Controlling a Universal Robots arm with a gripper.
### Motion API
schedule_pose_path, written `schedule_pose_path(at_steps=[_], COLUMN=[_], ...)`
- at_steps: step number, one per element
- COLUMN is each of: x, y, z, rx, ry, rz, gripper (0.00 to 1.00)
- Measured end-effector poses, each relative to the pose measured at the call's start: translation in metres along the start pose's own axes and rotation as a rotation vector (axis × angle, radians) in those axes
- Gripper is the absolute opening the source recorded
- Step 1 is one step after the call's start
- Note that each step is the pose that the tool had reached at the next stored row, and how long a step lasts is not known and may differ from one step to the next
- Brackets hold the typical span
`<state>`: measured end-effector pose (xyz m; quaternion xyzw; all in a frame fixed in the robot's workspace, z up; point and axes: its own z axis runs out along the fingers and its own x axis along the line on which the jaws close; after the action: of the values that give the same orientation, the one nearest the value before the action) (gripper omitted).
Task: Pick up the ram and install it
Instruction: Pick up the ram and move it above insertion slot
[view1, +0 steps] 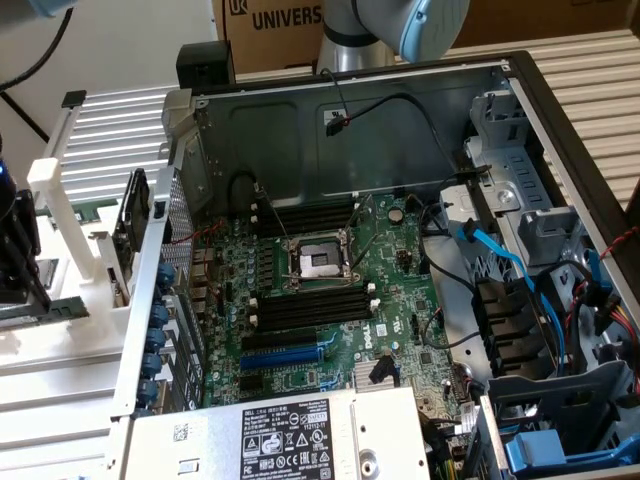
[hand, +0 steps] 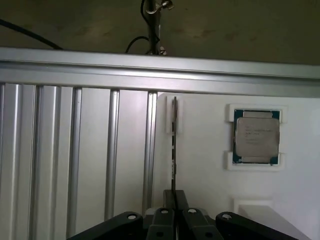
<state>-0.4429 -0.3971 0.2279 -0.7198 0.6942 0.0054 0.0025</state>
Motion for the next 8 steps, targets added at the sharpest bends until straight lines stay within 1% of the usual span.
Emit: schedule_pose_path(at_steps=[1,2,3,5,8], x=[0.0,-0.001,-0.001,-0.001,-0.001], y=[0.0,0.0001,0.0001,0.0002,0.0002], z=[-0.0069,-0.0148,-0.0242,-0.033,-0.0466], rx=[-0.0001,-0.0001,-0.0002,-0.0004,-0.0004], ry=[0.0007,0.0027,0.0059,0.0091,0.011], rz=[0.0,0.0,0.0,0.0,0.001], gripper=[0.13,0.13,0.13,0.13,0.13])
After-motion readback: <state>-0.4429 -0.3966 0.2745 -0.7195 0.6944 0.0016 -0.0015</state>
